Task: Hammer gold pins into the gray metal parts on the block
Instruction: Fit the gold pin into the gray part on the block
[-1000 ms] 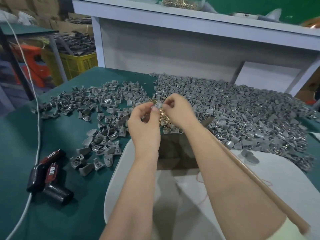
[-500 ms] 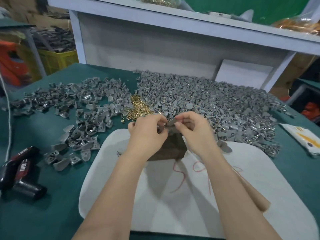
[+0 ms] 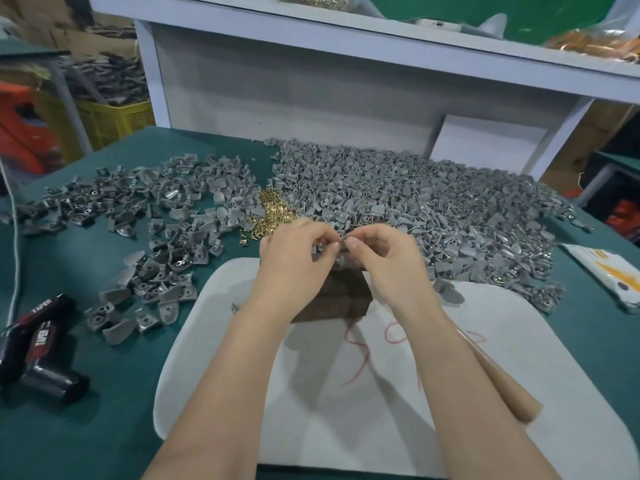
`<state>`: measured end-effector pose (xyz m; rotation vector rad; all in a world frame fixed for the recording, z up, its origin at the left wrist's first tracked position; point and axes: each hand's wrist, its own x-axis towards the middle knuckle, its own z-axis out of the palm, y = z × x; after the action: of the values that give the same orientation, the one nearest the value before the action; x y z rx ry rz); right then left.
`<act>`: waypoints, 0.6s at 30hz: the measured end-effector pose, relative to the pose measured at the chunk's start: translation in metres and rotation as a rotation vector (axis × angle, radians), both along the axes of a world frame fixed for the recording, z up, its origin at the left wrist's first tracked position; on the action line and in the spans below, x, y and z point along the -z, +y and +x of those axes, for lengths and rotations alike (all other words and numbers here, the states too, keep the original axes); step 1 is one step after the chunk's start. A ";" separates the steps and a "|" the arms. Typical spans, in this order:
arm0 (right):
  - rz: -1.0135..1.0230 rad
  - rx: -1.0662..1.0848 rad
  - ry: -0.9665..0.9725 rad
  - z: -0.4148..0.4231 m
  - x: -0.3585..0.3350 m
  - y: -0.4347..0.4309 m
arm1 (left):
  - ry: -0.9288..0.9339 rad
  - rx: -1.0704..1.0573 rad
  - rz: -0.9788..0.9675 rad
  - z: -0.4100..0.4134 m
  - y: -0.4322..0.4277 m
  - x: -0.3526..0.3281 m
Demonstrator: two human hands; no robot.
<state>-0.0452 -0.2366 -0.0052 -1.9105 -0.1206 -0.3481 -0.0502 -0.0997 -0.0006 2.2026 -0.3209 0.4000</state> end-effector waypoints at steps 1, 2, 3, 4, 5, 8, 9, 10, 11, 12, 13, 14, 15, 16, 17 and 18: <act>-0.068 0.025 -0.015 0.000 0.000 0.000 | 0.014 -0.025 0.018 0.001 0.002 0.001; -0.165 0.044 -0.027 -0.001 0.001 0.000 | 0.036 -0.050 0.048 0.003 0.003 0.003; -0.271 0.051 -0.034 -0.001 0.002 0.001 | 0.065 -0.066 0.083 0.003 0.005 0.004; -0.367 0.051 -0.043 -0.002 0.003 0.002 | 0.096 -0.073 0.115 0.003 0.005 0.006; -0.443 0.046 -0.055 -0.002 0.004 0.004 | 0.122 -0.073 0.140 0.003 0.005 0.007; -0.602 0.032 -0.080 -0.002 0.003 0.006 | 0.162 -0.067 0.206 0.002 0.003 0.007; -0.648 0.035 -0.078 -0.002 0.002 0.007 | 0.166 -0.068 0.220 0.003 0.002 0.007; -0.695 0.038 -0.077 -0.002 0.001 0.007 | 0.167 -0.068 0.225 0.003 0.002 0.007; -0.738 0.041 -0.079 -0.001 0.001 0.008 | 0.168 -0.067 0.225 0.003 0.002 0.006; -0.774 0.044 -0.084 -0.001 0.000 0.009 | 0.170 -0.067 0.225 0.004 0.002 0.006; -0.800 0.050 -0.089 -0.001 0.000 0.010 | 0.170 -0.070 0.230 0.004 0.002 0.006; -0.818 0.057 -0.095 -0.001 0.001 0.011 | 0.169 -0.072 0.237 0.004 0.002 0.007; -0.829 0.066 -0.105 -0.001 0.001 0.012 | 0.171 -0.074 0.244 0.005 0.001 0.007; -0.829 0.073 -0.115 -0.002 0.002 0.013 | 0.172 -0.076 0.246 0.005 0.001 0.006; -0.824 0.078 -0.122 -0.003 0.002 0.014 | 0.173 -0.076 0.248 0.005 0.001 0.006; -0.820 0.082 -0.126 -0.003 0.003 0.014 | 0.175 -0.076 0.249 0.005 0.001 0.006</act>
<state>-0.0487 -0.2223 -0.0080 -2.7070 -0.3045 -0.5274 -0.0451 -0.0983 -0.0062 2.4801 -0.2010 0.2146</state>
